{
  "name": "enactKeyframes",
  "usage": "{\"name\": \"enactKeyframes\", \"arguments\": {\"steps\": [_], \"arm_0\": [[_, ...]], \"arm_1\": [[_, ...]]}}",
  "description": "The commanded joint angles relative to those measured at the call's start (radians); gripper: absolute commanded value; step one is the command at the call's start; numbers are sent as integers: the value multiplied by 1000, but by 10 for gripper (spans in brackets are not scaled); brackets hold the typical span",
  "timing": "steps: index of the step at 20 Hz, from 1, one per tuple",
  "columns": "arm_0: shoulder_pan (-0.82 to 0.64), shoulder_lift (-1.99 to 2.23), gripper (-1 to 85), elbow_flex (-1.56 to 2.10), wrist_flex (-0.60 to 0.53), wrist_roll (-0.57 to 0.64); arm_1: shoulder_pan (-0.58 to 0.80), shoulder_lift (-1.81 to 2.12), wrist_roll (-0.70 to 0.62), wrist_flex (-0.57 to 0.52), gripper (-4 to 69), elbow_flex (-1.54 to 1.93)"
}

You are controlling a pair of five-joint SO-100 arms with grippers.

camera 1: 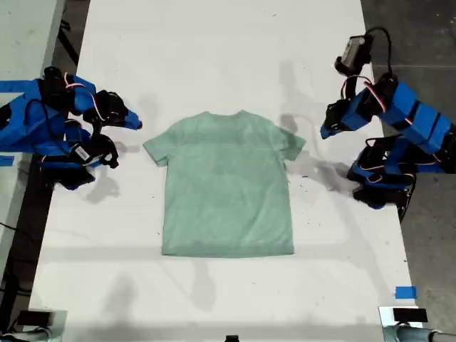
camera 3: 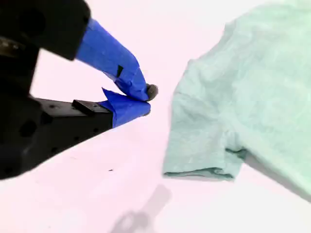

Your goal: Fold tshirt

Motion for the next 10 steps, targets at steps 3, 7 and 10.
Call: {"name": "enactKeyframes", "arguments": {"steps": [3,7,10], "arm_0": [[-153,-353,1,-281,123,184],[-187,-489,1,-345,141,253],[-179,-465,10,-295,132,249]], "arm_1": [[95,-195,-156,63,-5,-232],[137,-276,-213,67,11,-259],[146,-281,-227,66,60,-258]]}}
